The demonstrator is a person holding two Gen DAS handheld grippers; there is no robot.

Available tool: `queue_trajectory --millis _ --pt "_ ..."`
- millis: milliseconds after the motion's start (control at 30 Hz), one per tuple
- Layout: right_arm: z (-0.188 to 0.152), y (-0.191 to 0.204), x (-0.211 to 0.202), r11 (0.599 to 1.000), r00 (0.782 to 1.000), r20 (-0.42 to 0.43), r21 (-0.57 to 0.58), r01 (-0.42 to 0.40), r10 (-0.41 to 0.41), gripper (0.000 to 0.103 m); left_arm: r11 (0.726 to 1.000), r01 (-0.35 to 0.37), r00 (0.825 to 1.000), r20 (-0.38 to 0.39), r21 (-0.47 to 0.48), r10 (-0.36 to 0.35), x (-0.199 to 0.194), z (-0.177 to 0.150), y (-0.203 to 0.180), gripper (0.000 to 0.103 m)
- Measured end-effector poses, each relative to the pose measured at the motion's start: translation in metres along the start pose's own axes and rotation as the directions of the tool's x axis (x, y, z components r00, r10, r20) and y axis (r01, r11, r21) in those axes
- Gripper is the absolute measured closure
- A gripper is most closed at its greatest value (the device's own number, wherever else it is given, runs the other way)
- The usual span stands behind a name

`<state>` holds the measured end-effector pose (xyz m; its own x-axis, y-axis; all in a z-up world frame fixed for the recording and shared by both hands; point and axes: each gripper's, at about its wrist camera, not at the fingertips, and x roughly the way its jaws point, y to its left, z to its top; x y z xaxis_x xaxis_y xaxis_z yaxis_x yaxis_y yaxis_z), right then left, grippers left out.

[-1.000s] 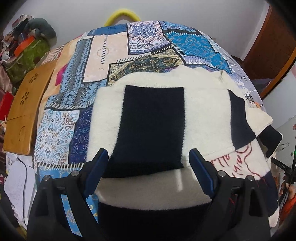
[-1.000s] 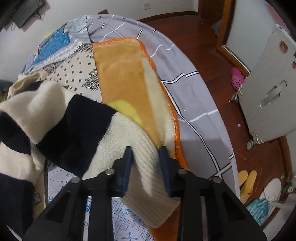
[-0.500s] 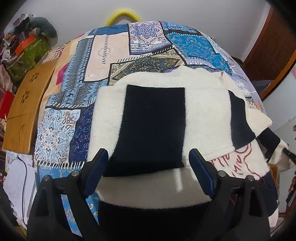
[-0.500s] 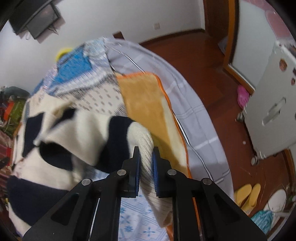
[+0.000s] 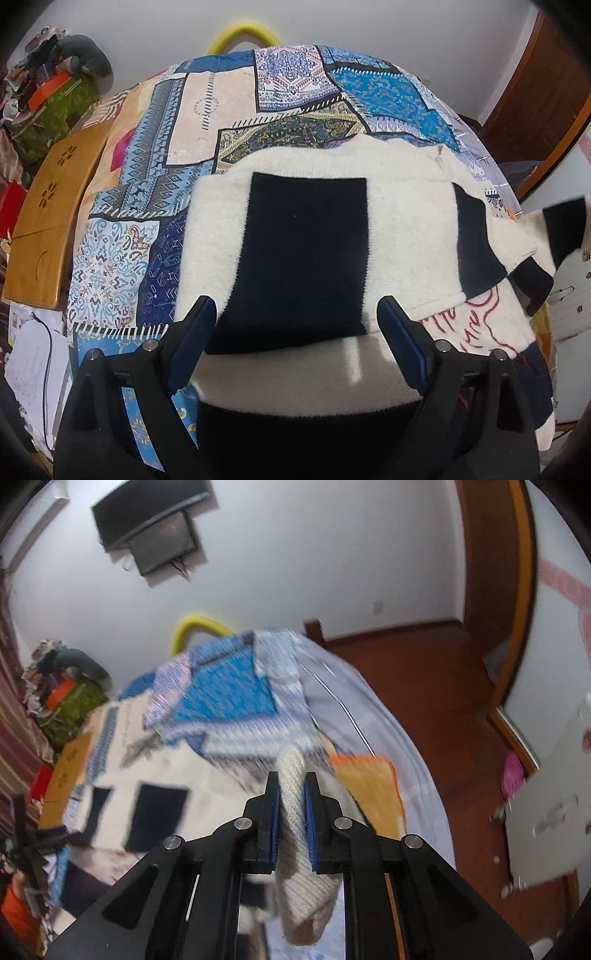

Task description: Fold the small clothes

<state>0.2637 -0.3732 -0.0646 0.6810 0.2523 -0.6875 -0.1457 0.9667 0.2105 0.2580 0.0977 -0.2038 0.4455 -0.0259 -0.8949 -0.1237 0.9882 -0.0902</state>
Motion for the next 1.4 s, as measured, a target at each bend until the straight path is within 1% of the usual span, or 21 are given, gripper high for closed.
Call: queue_trajectory --millis 167,233,333,500,667,800,1000,1167,1233,1300,1400 --pt "0.034 0.040 -0.011 0.996 0.997 0.030 -0.057 -0.073 0.075 0.092 1.000 0.012 1.000 0.018 -0.017 -0.012 -0.005 0.003 0.008 0.014" --pt "0.042 0.061 -0.016 0.990 0.994 0.033 -0.095 -0.102 0.105 0.092 0.999 0.017 1.000 0.022 -0.027 -0.016 -0.006 0.003 0.011 0.014" --pt "0.051 0.089 -0.022 0.980 0.989 0.030 -0.137 -0.142 0.147 0.092 0.999 0.029 0.999 0.021 -0.041 -0.028 -0.005 0.003 0.015 0.014" --pt "0.057 0.139 -0.019 0.958 0.976 0.005 -0.194 -0.213 0.218 0.092 0.998 0.041 0.999 0.035 -0.056 -0.039 -0.008 0.000 0.022 0.014" --pt "0.066 0.189 -0.005 0.940 0.968 -0.016 -0.237 -0.247 0.250 0.092 0.997 0.056 0.997 0.066 -0.062 -0.052 -0.018 -0.002 0.031 0.014" --pt "0.074 0.220 0.000 0.931 0.970 -0.010 -0.277 -0.235 0.242 0.092 0.997 0.058 0.995 0.084 -0.059 -0.053 -0.026 -0.006 0.039 0.014" --pt "0.087 0.229 0.003 0.934 0.966 -0.004 -0.256 -0.251 0.258 0.092 0.997 0.051 0.995 0.093 -0.058 -0.045 -0.028 -0.011 0.047 0.014" --pt "0.072 0.232 0.018 0.922 0.959 -0.069 -0.263 -0.285 0.277 0.092 0.997 0.050 0.996 0.077 -0.058 -0.045 -0.023 -0.013 0.047 0.014" --pt "0.066 0.233 0.023 0.919 0.960 -0.079 -0.279 -0.279 0.267 0.092 0.997 0.050 0.996 0.071 -0.059 -0.046 -0.021 -0.014 0.045 0.014" --pt "0.063 0.228 0.023 0.919 0.964 -0.068 -0.289 -0.267 0.259 0.092 0.997 0.053 0.997 0.065 -0.050 -0.049 -0.020 -0.012 0.040 0.014" --pt "0.067 0.210 0.013 0.927 0.964 -0.036 -0.267 -0.264 0.264 0.092 0.999 0.044 0.997 0.061 -0.019 -0.043 -0.019 -0.006 0.025 0.014"
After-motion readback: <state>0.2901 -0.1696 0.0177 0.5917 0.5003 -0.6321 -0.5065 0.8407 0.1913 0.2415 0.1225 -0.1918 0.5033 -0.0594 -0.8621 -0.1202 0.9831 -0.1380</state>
